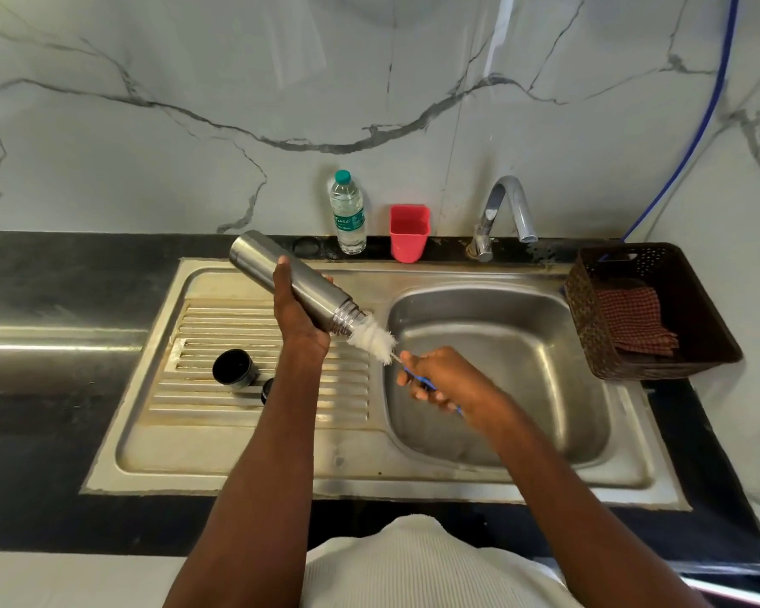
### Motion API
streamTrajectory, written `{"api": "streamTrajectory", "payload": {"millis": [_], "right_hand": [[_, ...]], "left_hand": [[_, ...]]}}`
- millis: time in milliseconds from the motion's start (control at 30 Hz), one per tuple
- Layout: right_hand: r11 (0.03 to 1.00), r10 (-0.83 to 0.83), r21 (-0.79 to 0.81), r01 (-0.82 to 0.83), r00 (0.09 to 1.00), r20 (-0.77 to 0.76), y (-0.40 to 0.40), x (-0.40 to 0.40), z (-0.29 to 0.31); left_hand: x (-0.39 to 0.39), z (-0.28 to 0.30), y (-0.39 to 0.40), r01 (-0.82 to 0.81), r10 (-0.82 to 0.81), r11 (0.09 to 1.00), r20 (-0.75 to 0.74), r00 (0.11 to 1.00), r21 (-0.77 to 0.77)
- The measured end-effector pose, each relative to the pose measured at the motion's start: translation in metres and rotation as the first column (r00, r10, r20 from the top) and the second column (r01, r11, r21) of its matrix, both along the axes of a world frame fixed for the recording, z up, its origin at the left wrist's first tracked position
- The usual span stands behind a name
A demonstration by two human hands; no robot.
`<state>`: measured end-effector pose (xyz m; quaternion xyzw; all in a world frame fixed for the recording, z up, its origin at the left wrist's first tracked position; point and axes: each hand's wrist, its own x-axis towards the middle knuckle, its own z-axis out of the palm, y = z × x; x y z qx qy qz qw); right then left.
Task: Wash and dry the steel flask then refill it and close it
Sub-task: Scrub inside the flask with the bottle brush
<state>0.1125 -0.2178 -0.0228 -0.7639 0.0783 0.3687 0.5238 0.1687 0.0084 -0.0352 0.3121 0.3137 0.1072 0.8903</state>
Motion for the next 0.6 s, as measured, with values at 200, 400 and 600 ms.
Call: {"api": "streamTrajectory", "payload": {"millis": [200, 400, 600], "right_hand": [[0.705, 0.421, -0.67, 0.233, 0.623, 0.659, 0.003, -0.017, -0.008], [0.854, 0.044, -0.455, 0.252, 0.836, 0.546, 0.019, -0.004, 0.02], [0.987, -0.018, 0.153, 0.058, 0.968, -0.251, -0.001, 0.018, 0.039]], "left_hand": [[0.009, 0.011, 0.001, -0.08, 0.058, 0.99, -0.175, 0.983, -0.119], [0.015, 0.026, -0.025, -0.244, 0.229, 0.97, -0.265, 0.937, -0.024], [0.01, 0.016, 0.005, 0.012, -0.007, 0.998, 0.094, 0.996, -0.059]]}}
